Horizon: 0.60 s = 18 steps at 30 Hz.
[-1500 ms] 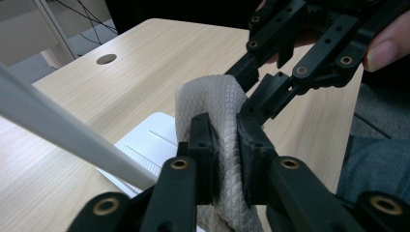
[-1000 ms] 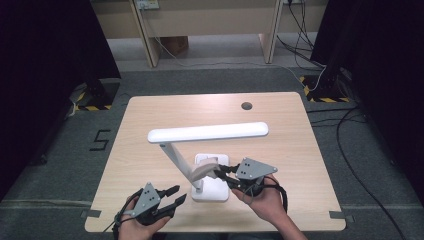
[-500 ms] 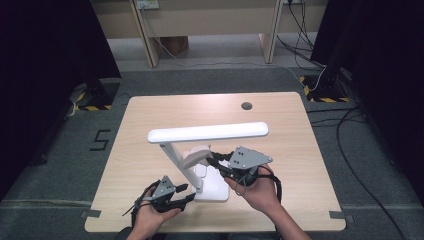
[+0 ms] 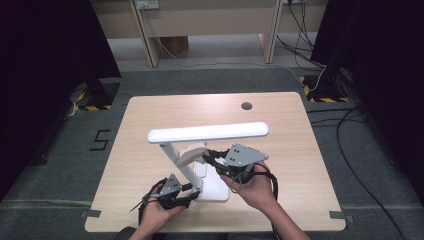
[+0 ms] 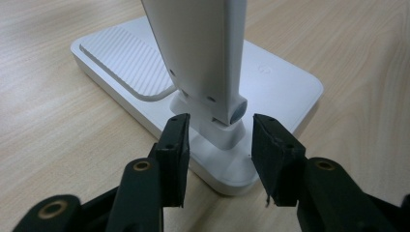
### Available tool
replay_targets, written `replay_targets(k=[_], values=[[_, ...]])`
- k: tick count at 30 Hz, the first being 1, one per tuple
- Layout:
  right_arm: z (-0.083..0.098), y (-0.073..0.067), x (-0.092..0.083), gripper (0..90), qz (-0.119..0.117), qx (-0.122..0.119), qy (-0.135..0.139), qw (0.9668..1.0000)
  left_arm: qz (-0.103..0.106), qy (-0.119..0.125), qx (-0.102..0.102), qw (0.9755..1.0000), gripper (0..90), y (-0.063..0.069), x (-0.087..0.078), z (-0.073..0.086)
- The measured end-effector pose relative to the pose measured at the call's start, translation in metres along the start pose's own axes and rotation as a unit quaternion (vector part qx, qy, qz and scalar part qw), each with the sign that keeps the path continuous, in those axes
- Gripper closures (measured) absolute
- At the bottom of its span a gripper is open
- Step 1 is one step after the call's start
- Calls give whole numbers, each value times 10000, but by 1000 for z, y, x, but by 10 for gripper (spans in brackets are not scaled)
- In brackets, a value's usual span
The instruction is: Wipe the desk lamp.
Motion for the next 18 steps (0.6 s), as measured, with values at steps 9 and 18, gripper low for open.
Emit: replay_targets(k=[9, 18], values=[[-8, 2, 3, 806, 73, -5, 126, 9999, -134, 47, 263, 9996, 614, 1, 3, 0], [-23, 1, 8, 806, 117, 15, 323, 9994, -144, 84, 311, 9994, 656, 4, 6, -1]])
Point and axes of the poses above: each handheld gripper's, and its own axes: x roughly forward along the jaws, z roughly out of its underside, y roughly to its right, the point moved 4 cm from there along x, roughly forward along the jaws, and after that the axes turned 12 degrees about -x, right-handed, at the moved point
